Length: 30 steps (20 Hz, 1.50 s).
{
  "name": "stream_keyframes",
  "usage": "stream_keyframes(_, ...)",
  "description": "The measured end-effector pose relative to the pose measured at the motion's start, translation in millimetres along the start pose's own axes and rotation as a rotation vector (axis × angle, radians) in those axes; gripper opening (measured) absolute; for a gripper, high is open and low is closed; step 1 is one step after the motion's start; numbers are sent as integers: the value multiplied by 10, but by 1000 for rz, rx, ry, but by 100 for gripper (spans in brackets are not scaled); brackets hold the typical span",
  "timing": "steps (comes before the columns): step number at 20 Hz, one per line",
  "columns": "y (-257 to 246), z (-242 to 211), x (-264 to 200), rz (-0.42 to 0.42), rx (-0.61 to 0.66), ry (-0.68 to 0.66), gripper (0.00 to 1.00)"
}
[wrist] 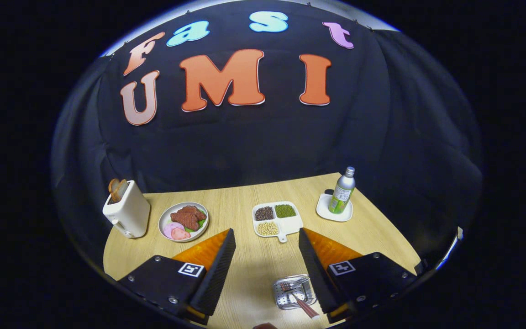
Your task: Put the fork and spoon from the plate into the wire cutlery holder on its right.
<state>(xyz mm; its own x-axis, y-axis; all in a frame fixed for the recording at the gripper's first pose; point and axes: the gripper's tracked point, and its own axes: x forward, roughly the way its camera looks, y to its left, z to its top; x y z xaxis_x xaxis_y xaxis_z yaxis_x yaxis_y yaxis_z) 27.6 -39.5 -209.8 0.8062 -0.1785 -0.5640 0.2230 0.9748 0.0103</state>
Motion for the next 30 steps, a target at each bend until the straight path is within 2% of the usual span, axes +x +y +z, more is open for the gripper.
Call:
stream_keyframes(9,830,178,-284,114,-58,-149,87)
stream_keyframes(16,1472,-54,-405,230,-132,-120,93)
stream_keyframes(19,1703,-288,-382,269,-160,-49,92)
stream_keyframes(26,2216,-1185,-353,358,-164,225,93)
stream_keyframes(30,2435,-1663,-382,371,-159,335,92)
